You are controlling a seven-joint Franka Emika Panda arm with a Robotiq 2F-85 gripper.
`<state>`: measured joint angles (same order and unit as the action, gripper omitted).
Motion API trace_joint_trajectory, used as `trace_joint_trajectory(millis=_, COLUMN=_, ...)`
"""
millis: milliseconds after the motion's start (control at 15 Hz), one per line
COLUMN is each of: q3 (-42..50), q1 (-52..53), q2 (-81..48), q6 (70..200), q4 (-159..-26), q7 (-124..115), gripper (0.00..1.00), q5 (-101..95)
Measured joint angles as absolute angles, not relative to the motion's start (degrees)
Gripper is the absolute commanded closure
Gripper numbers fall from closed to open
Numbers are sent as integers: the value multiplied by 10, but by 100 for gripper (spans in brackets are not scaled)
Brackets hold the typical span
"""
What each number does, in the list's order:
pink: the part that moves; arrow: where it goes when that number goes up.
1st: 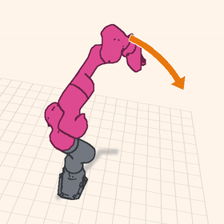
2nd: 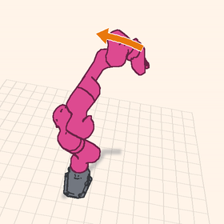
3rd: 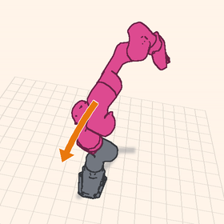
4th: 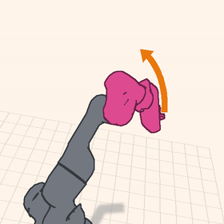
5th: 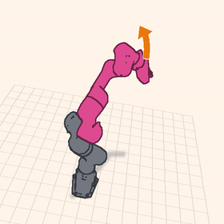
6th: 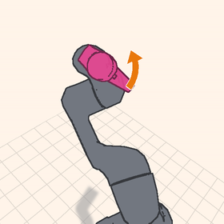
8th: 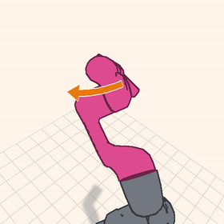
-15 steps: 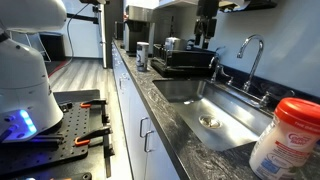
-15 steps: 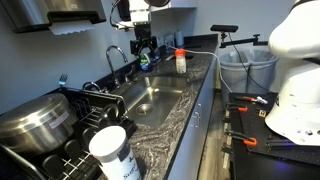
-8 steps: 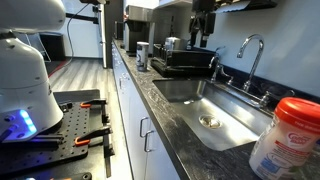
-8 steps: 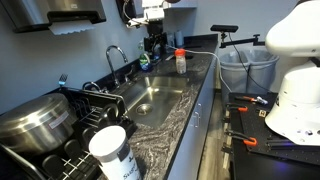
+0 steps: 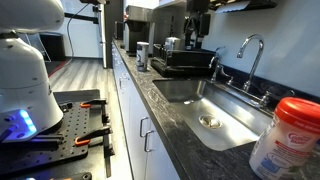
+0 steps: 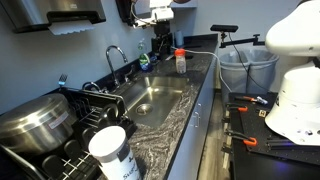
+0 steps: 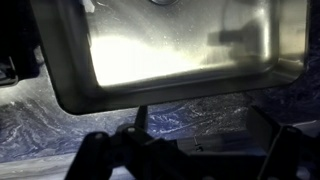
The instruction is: Open the faucet using the faucet handle on the right then close it.
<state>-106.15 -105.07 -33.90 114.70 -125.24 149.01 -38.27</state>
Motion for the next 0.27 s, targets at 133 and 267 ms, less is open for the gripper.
trace_joint_trajectory(millis=133, q3=-1063, q1=-1054, q2=-345, q6=1147, q4=-1255, q7=1490, gripper=0, q5=-384)
trace_joint_trajectory(millis=267, q3=-1060, q1=-1053, q2=-345, q6=1147, q4=-1255, q7=1490, gripper=0, q5=-384)
